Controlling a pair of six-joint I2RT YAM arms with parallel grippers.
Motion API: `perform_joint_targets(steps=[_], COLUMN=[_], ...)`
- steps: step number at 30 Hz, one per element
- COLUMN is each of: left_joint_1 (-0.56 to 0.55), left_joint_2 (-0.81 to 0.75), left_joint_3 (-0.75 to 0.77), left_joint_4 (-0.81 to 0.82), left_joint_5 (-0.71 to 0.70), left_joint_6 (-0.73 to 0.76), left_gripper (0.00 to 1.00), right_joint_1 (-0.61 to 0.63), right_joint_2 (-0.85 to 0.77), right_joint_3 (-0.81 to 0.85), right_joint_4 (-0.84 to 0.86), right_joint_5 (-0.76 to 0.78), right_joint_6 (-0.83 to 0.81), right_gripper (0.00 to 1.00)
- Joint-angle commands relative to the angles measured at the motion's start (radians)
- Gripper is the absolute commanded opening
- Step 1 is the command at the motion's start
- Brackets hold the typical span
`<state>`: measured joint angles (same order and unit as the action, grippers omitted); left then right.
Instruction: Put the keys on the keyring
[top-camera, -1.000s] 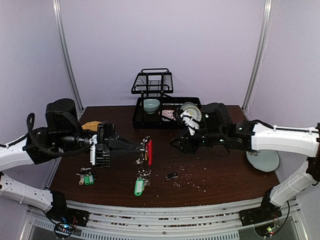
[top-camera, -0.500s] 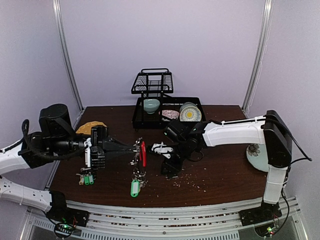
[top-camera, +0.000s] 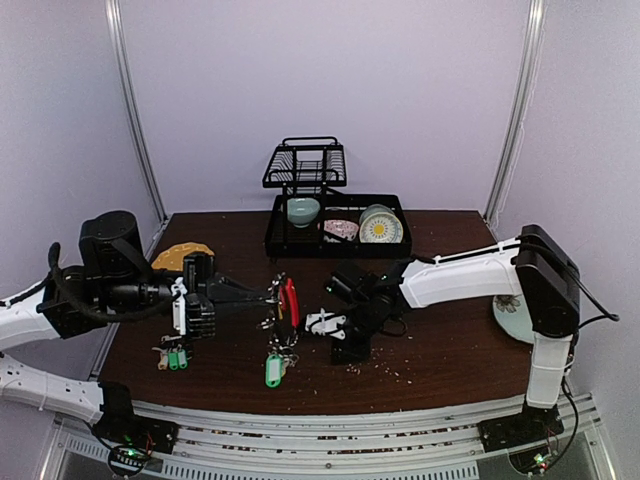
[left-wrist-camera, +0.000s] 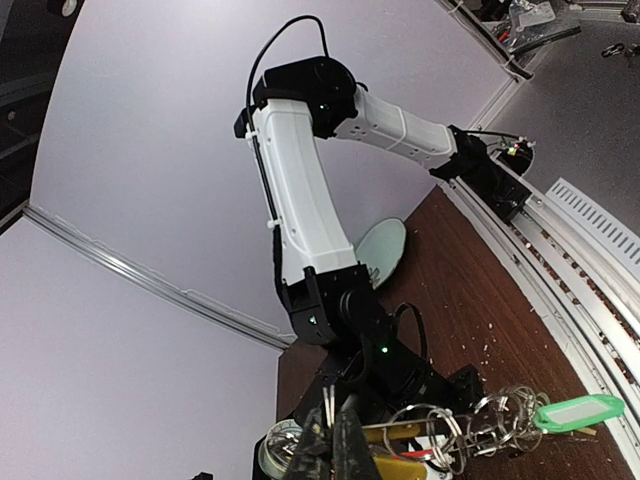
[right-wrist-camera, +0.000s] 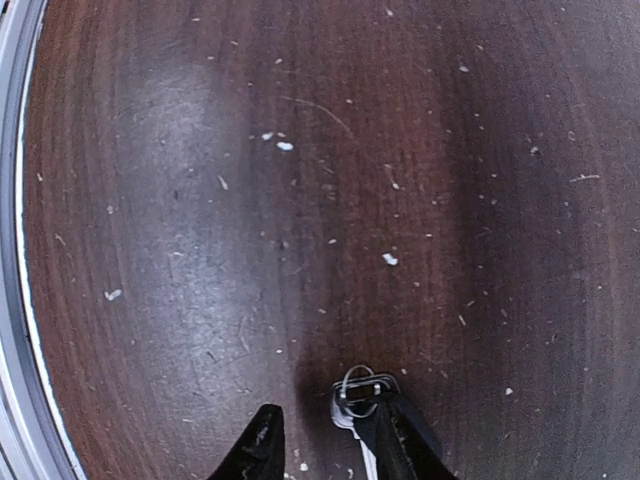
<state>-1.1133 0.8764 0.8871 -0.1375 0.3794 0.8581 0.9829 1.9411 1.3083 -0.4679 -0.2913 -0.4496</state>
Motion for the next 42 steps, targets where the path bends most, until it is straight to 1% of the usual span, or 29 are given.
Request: perform_joint_targets(steps=[1,4,7,11,13,14,16,26,27,31,35,38,42], left_joint_1=[0.002,0.002,0.003,0.002,0.002,0.002,0.002,0.003,0.002,0.003,0.001,0.001,0.001], left_joint_2=[-0.010,-0.009,-0.010,-0.013,-0.011,-0.011,-0.011,-0.012,-0.011,-0.013,0.005,0.036,0.042], left_joint_3=[-0.005,-0.005,-0.005,-0.006,-0.007,-0.007,-0.007,-0.008,-0.008,-0.013,-0.024,-0.025,-0.016], left_joint_4=[0.047,0.046,0.044,0.044,0.044,0.044,0.043,0.042,0.042,0.048,0.049,0.043,0.043], left_joint_5=[-0.013,-0.014,-0.016,-0.024,-0.023,-0.023,-0.023,-0.030,-0.031,-0.051,-0.108,-0.165,-0.157], left_joint_6=[-0.002,-0.002,0.000,0.000,0.000,0.000,0.000,0.001,0.001,0.009,0.051,0.107,0.171], left_gripper=[0.00,0.00,0.00,0.00,0.00,0.00,0.00,0.00,0.00,0.00,0.00,0.00,0.00], right_joint_1=[-0.005,-0.005,-0.005,-0.005,-0.005,-0.005,-0.005,-0.005,-0.005,-0.015,-0.074,-0.111,-0.114], right_joint_2=[-0.006,-0.005,0.019,0.057,0.067,0.069,0.070,0.062,0.055,-0.007,-0.104,-0.198,-0.362], right_joint_3=[0.006,0.005,0.011,0.057,0.069,0.072,0.075,0.092,0.093,0.081,0.086,0.093,0.038], right_joint_4=[0.039,0.035,0.007,-0.029,-0.025,-0.020,-0.015,-0.070,-0.070,-0.035,-0.018,-0.055,-0.058], right_joint_5=[0.054,0.042,0.055,0.081,0.083,0.082,0.073,0.075,0.082,0.082,-0.010,-0.067,-0.108], right_joint_6=[-0.036,-0.062,-0.098,-0.119,-0.122,-0.123,-0.125,-0.114,-0.108,-0.052,0.083,0.188,0.298], right_gripper=[0.33,0.34,0.36,0.35,0.30,0.24,0.18,0.00,0.00,0.00,0.00,0.00,0.00])
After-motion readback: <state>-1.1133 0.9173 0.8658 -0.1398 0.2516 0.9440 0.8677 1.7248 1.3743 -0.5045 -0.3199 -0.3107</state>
